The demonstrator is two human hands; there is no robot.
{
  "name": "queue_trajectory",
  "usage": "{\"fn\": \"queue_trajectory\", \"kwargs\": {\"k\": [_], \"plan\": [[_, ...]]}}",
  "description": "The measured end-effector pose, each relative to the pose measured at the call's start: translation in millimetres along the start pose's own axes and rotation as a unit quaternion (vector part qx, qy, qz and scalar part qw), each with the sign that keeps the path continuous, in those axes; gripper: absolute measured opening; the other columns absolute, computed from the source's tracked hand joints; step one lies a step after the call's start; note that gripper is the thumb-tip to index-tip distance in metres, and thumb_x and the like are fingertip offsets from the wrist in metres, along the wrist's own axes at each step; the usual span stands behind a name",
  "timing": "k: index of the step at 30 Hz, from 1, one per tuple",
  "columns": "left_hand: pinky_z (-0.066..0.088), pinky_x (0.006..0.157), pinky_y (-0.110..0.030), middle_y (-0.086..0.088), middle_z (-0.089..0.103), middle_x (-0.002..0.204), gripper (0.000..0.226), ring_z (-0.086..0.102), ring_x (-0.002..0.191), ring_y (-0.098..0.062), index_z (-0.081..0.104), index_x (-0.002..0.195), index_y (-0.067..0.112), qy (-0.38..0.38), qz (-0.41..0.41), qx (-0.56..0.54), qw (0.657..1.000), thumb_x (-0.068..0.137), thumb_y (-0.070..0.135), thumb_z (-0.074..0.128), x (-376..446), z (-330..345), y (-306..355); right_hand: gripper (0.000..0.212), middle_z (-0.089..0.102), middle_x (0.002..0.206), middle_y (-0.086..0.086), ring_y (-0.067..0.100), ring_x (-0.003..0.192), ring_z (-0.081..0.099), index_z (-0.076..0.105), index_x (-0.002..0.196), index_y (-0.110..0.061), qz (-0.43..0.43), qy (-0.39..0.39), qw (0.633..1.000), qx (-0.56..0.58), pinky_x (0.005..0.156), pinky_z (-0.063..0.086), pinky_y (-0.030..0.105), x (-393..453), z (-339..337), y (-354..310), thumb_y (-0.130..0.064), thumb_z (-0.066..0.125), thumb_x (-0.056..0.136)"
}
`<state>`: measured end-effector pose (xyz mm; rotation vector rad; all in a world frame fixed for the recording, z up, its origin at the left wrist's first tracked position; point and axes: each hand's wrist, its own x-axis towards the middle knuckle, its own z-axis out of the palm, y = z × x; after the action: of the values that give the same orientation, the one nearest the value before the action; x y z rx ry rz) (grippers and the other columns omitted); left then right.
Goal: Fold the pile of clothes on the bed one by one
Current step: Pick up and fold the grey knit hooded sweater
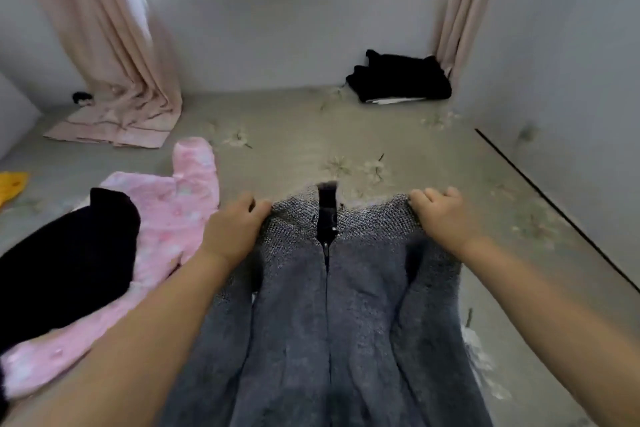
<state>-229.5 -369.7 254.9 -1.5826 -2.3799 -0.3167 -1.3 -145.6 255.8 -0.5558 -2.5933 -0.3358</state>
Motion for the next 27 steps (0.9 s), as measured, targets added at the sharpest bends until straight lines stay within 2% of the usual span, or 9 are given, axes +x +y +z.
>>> {"fn": "queue_trajectory", "kwargs": {"k": [2,6,11,16,18,20,23,25,27], "plan": [[0.025,0.035,-0.022,-0.019,0.052,0.064,0.056,0.052,0.041,-0.032,0.045,0.092,0.010,-0.037,0.014,0.001,0.999,0.052,-0.003,0.082,-3.1,30.7,-0.9,0.021,0.058,0.050,0.012,0.022,0.031,0.047,0.066,0.071,0.002,-0.007,-0.050,0.998,0.033,0.045,0.044,0.026,-9.5,33.9,5.2,0.008,0.074,0.053],[0.035,0.028,-0.029,-0.021,0.053,0.063,0.026,0.052,0.041,-0.035,0.064,0.081,-0.004,-0.066,0.017,-0.006,0.998,0.062,0.000,0.081,11.4,68.8,-10.8,0.006,0.065,0.065,0.017,0.029,0.045,0.054,0.062,0.076,0.001,0.013,-0.118,0.991,0.056,0.060,0.038,0.034,1.3,77.1,21.1,0.000,0.060,0.082],[0.040,0.058,-0.043,-0.027,0.055,0.096,0.022,0.057,0.078,-0.045,0.058,0.104,-0.005,-0.044,-0.093,-0.052,0.993,0.091,0.013,0.053,81.7,92.7,-34.4,0.021,0.066,0.096,0.016,0.031,0.084,0.061,0.056,0.094,-0.002,0.079,-0.164,0.982,0.055,0.075,0.023,0.036,72.3,111.6,36.2,-0.014,0.038,0.097],[0.045,0.046,-0.037,-0.026,0.061,0.083,0.015,0.060,0.062,-0.041,0.059,0.095,0.000,0.155,-0.049,-0.089,0.983,0.083,0.007,0.053,162.6,96.4,-54.2,0.007,0.061,0.062,0.021,0.032,0.046,0.052,0.058,0.073,0.004,0.173,0.121,0.976,0.057,0.062,0.034,0.033,128.0,132.8,44.3,0.005,0.055,0.080],[0.046,0.045,-0.035,-0.023,0.063,0.082,0.019,0.060,0.059,-0.039,0.054,0.095,0.008,0.235,-0.038,-0.079,0.968,0.078,0.010,0.045,176.9,115.2,-64.6,0.010,0.061,0.065,0.020,0.030,0.052,0.054,0.060,0.079,0.003,0.232,0.155,0.958,0.063,0.065,0.028,0.035,131.8,155.5,45.9,0.000,0.051,0.084],[0.049,0.058,-0.043,-0.024,0.062,0.099,0.031,0.061,0.075,-0.043,0.056,0.108,0.006,0.178,-0.068,-0.063,0.980,0.080,0.009,0.043,179.9,158.5,-74.7,0.020,0.063,0.087,0.020,0.031,0.076,0.059,0.059,0.102,-0.001,0.251,0.014,0.967,0.038,0.073,0.025,0.035,125.6,191.5,46.1,-0.004,0.043,0.090],[0.032,0.098,-0.048,-0.024,0.029,0.143,0.050,0.033,0.126,-0.043,0.035,0.137,0.009,-0.106,-0.238,-0.028,0.965,0.088,0.004,0.045,157.2,227.6,-76.6,0.046,0.047,0.129,0.012,0.029,0.118,0.043,0.036,0.135,-0.013,0.244,-0.312,0.917,-0.044,0.102,0.026,0.046,103.1,247.1,37.7,-0.006,0.042,0.090],[0.022,0.107,-0.046,-0.024,0.012,0.150,0.055,0.014,0.137,-0.039,0.022,0.143,0.007,-0.208,-0.252,-0.017,0.945,0.092,0.008,0.043,131.3,267.6,-65.3,0.043,0.043,0.131,0.012,0.029,0.123,0.039,0.041,0.132,-0.013,0.271,-0.386,0.881,-0.033,0.104,0.027,0.047,81.9,271.1,27.4,-0.009,0.045,0.089],[0.020,0.109,-0.041,-0.015,0.009,0.153,0.057,0.008,0.141,-0.029,0.016,0.144,0.008,-0.243,-0.164,-0.011,0.956,0.093,0.016,0.040,97.2,300.0,-42.3,0.039,0.043,0.132,0.012,0.028,0.122,0.039,0.042,0.130,-0.012,0.231,-0.394,0.890,-0.012,0.100,0.031,0.043,44.9,286.5,7.7,-0.020,0.045,0.091]]}}
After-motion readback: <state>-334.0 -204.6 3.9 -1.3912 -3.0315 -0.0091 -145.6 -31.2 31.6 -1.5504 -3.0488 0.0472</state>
